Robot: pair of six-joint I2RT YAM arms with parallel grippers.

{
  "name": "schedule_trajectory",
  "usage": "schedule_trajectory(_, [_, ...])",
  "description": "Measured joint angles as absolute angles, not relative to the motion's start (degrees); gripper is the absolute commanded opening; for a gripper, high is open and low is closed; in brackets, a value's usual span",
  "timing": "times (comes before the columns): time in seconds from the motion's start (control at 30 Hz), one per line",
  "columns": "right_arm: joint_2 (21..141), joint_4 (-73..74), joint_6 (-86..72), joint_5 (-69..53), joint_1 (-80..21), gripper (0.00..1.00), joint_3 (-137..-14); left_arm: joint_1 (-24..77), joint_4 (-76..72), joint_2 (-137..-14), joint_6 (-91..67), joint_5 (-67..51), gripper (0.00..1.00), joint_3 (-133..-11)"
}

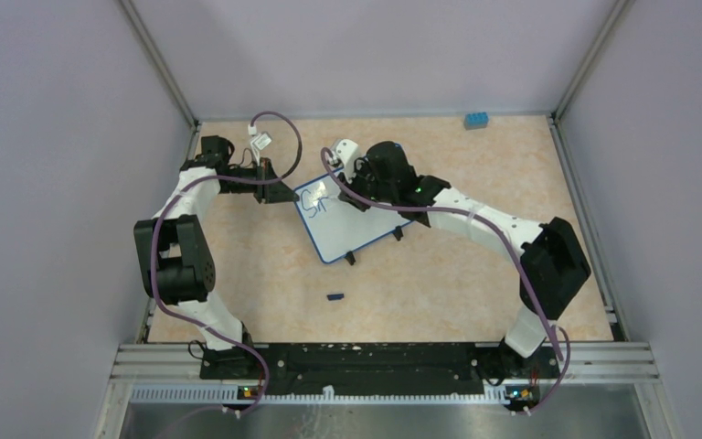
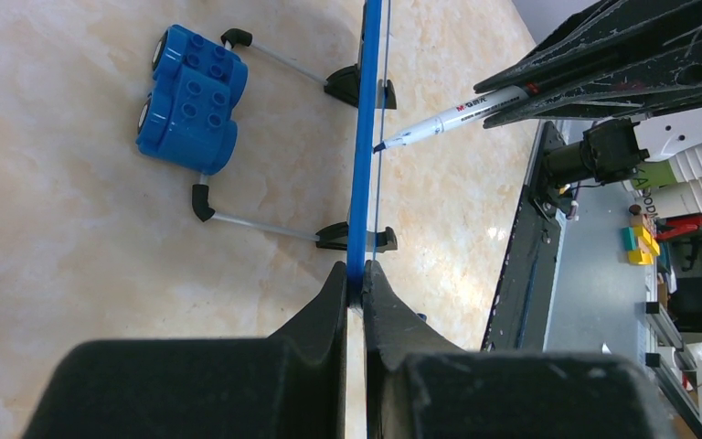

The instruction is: Write a sentence on the whiteboard

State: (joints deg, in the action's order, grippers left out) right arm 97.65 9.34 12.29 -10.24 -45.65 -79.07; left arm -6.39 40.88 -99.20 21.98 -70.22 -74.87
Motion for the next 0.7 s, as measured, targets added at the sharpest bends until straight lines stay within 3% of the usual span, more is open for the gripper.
schedule_trajectory(0.7, [97.3,9.6,13.0,-10.7,-46.8,0.0,-77.2,-6.4,40.9,-99.2,21.9,-70.0,0.0,-74.9])
